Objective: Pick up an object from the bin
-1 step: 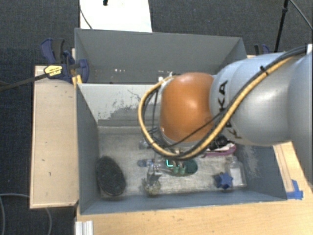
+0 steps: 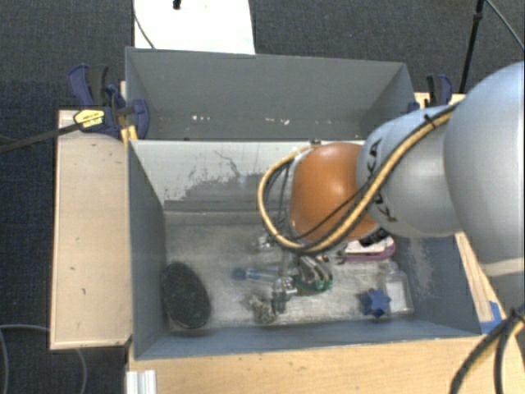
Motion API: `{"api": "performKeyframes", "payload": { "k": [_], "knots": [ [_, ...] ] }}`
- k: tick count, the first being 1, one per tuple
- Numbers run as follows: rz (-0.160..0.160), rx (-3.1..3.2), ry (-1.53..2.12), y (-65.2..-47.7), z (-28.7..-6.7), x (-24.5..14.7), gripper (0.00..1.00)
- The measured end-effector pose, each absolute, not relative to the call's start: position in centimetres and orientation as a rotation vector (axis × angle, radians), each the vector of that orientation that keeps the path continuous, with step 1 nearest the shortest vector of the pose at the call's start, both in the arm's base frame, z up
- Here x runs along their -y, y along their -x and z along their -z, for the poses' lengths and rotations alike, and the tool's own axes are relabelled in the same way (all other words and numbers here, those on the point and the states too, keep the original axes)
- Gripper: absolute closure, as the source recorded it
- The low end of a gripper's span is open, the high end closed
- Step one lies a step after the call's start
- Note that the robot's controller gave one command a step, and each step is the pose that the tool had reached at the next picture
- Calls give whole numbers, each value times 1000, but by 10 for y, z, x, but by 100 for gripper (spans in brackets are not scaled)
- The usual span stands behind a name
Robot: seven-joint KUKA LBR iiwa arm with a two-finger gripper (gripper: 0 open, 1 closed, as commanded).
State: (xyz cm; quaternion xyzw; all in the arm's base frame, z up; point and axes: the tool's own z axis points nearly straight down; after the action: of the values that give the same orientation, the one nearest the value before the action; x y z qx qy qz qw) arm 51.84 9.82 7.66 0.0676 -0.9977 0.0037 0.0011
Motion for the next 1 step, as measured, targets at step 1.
{"api": "performKeyframes", "payload": {
  "k": [1],
  "knots": [
    [-2,3147,-207,-518,-74,-101,100]
  ]
}}
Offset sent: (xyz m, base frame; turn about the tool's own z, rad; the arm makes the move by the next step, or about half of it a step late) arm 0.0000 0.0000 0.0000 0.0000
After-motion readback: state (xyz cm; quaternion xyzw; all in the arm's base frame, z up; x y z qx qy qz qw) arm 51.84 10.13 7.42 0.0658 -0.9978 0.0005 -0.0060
